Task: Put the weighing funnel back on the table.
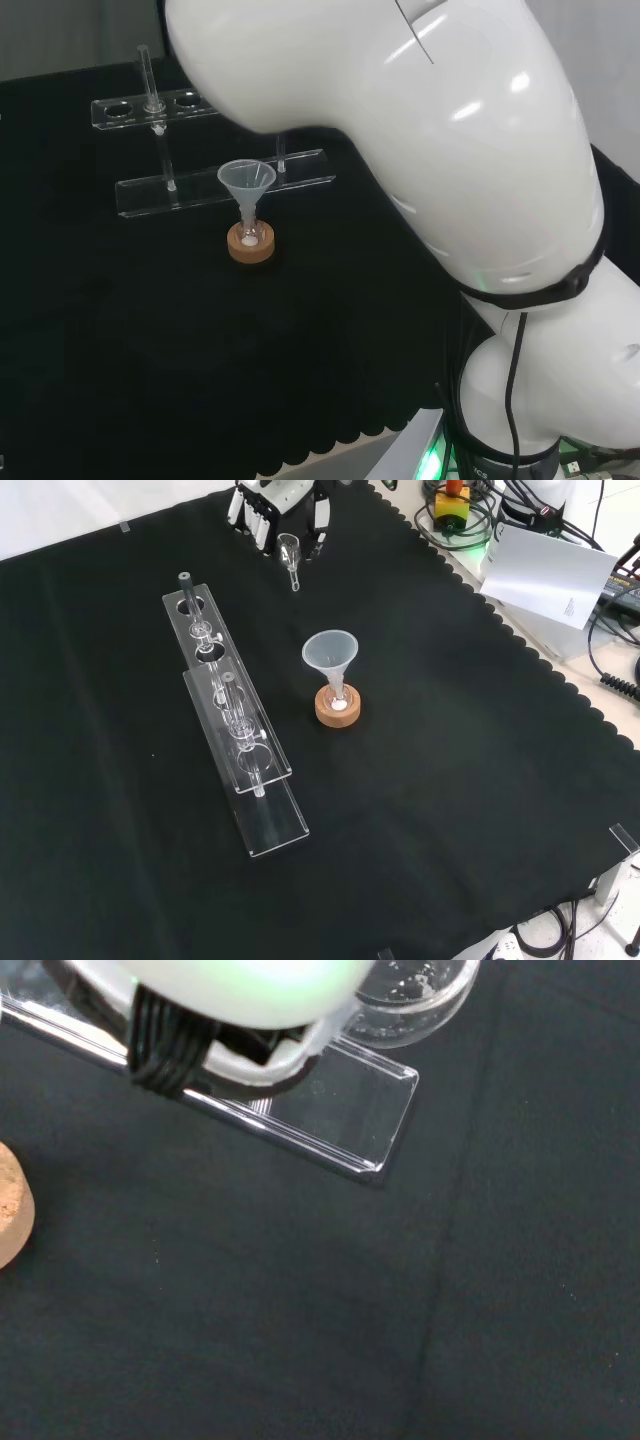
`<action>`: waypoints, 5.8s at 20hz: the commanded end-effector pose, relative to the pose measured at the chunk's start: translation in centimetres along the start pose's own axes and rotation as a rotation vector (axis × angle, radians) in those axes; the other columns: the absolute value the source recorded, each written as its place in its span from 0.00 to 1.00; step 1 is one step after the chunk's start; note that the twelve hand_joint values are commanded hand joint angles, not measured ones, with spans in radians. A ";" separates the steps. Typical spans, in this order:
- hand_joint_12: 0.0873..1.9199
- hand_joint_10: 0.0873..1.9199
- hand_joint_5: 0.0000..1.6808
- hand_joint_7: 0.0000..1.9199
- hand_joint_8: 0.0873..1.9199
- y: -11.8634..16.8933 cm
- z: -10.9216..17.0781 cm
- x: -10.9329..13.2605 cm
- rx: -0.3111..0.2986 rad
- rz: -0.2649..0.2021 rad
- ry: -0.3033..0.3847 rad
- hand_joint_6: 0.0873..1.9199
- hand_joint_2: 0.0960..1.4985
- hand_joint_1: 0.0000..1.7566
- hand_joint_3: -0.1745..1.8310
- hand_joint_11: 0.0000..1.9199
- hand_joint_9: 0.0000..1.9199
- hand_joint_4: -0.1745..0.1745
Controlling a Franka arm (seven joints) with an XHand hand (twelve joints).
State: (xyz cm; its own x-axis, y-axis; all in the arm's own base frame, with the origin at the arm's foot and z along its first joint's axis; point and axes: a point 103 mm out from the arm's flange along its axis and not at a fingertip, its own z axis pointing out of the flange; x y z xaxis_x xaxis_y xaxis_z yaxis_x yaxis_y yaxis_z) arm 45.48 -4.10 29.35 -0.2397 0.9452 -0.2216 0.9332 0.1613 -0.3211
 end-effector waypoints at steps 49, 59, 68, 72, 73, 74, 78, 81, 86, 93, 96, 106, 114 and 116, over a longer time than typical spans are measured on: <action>0.56 0.15 0.71 0.69 0.31 6.0 16.2 -3.9 -0.040 -0.132 0.188 0.41 0.38 0.73 0.46 0.37 0.64 0.69; 0.56 0.15 0.71 0.69 0.31 5.9 18.3 -4.0 -0.017 -0.116 0.178 0.41 0.38 0.73 0.45 0.37 0.64 0.69; 0.56 0.15 0.70 0.69 0.31 5.6 18.8 -3.6 -0.014 -0.108 0.176 0.41 0.38 0.73 0.45 0.37 0.64 0.69; 0.56 0.15 0.70 0.69 0.31 5.0 20.1 -3.5 -0.021 -0.117 0.178 0.41 0.38 0.73 0.45 0.37 0.64 0.69; 0.56 0.15 0.70 0.69 0.31 5.0 20.5 -3.5 -0.020 -0.117 0.178 0.41 0.38 0.73 0.45 0.37 0.64 0.69; 0.56 0.15 0.70 0.69 0.31 5.1 20.4 -3.2 -0.007 -0.114 0.173 0.41 0.38 0.73 0.45 0.37 0.64 0.69; 0.56 0.15 0.70 0.69 0.31 5.1 20.7 -3.2 -0.018 -0.116 0.172 0.41 0.38 0.73 0.45 0.37 0.64 0.69; 0.56 0.15 0.71 0.69 0.31 5.1 21.1 -3.4 -0.022 -0.116 0.169 0.41 0.38 0.73 0.45 0.37 0.64 0.69; 0.56 0.15 0.71 0.69 0.31 5.8 21.4 -2.9 -0.022 -0.092 0.138 0.41 0.38 0.73 0.45 0.37 0.63 0.70; 0.56 0.15 0.70 0.68 0.31 6.1 21.7 -3.2 -0.039 -0.077 0.144 0.41 0.38 0.73 0.45 0.37 0.63 0.70; 0.56 0.15 0.70 0.68 0.31 6.3 21.7 -2.8 -0.042 -0.075 0.132 0.41 0.38 0.73 0.45 0.37 0.63 0.70; 0.56 0.15 0.70 0.68 0.31 7.1 22.2 -2.8 -0.038 -0.081 0.143 0.41 0.39 0.73 0.45 0.36 0.63 0.69; 0.56 0.15 0.70 0.68 0.32 7.8 22.8 -3.0 -0.035 -0.061 0.127 0.41 0.39 0.73 0.45 0.36 0.63 0.69; 0.57 0.15 0.70 0.68 0.32 7.9 22.8 -2.8 -0.036 -0.063 0.130 0.41 0.39 0.72 0.44 0.36 0.63 0.69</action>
State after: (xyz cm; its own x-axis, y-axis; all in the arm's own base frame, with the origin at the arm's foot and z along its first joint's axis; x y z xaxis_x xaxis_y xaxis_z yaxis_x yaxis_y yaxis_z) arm 47.13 -12.76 6.87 -0.2577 0.9634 -0.0736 0.9283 0.2258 -0.2954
